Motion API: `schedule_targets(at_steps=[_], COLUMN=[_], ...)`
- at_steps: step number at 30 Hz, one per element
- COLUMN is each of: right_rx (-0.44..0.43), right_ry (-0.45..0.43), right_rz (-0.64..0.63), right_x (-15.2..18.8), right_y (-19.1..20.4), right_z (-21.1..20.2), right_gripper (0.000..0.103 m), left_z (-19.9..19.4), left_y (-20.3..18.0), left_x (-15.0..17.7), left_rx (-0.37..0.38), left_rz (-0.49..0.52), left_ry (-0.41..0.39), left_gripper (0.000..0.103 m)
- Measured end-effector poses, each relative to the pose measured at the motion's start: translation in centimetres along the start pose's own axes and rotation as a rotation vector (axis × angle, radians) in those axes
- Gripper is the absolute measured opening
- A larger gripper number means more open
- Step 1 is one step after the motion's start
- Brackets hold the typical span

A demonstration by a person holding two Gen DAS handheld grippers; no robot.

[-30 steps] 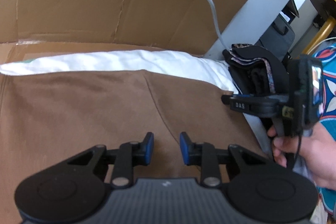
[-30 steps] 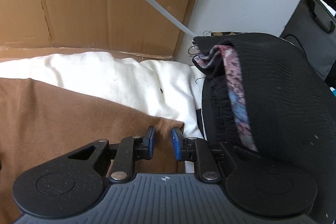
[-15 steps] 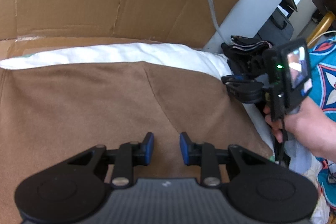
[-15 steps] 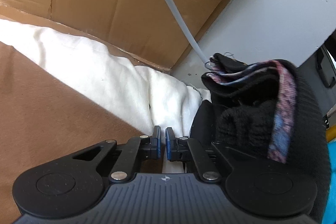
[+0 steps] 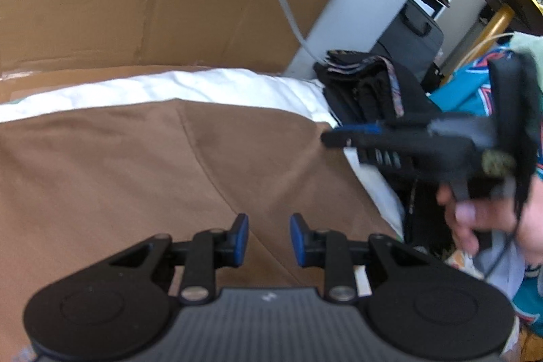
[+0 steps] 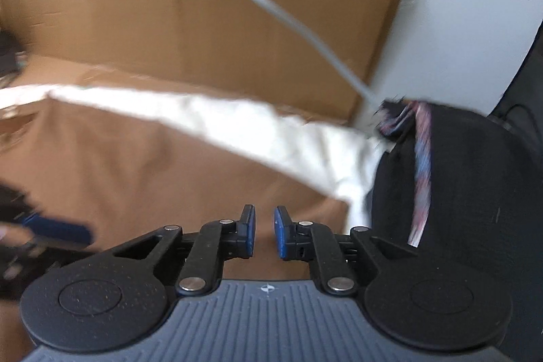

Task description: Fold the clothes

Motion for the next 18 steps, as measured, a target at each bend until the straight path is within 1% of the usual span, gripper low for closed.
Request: schedule_targets(at_steps=[4,7,9,11,12,13,15,16,17,18], right_rx=[-0.068,-0.058,-0.052,-0.035,-0.015,0.002,0.024,0.035,0.049,0.063], right_ry=[0.018,0.054,0.072,0.05,0.042,0.041,0.045,0.046,0.042,0.037], right_rz=[-0.031,-0.051,-0.06,-0.115,-0.147,-0.16,-0.149,-0.147,-0.157,-0.171], right_x=[3.6,5.9,7.2,7.8,8.1,8.2,8.2,8.2,8.3,8.3], right_y=[1.3,1.1,0.6,0.4,0.8,0.7,0.2,-0.1,-0.1,-0.2], right_z=[-1.7,-2.3,-1.9,-1.5,-2.4,-2.4,-2.1,-2.1,-2.1,-2.1], right_gripper=[0.018,0.018,0.017,0.016,0.016,0.016,0.017,0.021,0.029,0.03], left_z=[0.5,0.9,1.3,2.0,2.3,2.5,2.7,2.9,2.9,3.0], left_y=[-0.9,-1.5,-1.7,-1.7,-1.7,-1.5,-1.0,-0.7,-0.5,-0.4], left_x=[0.8,1.3,1.9,2.5,2.9,3.1,3.3,3.4,3.4,3.5], left_rx=[0.032,0.057,0.066,0.053,0.039,0.036,0.034,0.033,0.037,0.041], left_rz=[0.019,0.032,0.047,0.069,0.082,0.084,0.081,0.079,0.064,0.054], left_ry=[0.033,0.043,0.063,0.094,0.113,0.12,0.129,0.134,0.131,0.128], left_gripper=[0.02,0.019,0.019,0.019,0.019,0.017,0.017,0.016,0.015,0.015])
Point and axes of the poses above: each gripper's, at about its wrist camera, not at the fingertips, and z roughly the way its jaws point, y to its left, x to its underside, the point moved 5 cm from there along z, roughly the way its jaws point, and after that the axes turned 6 degrees about x, right-handed, at the moved point
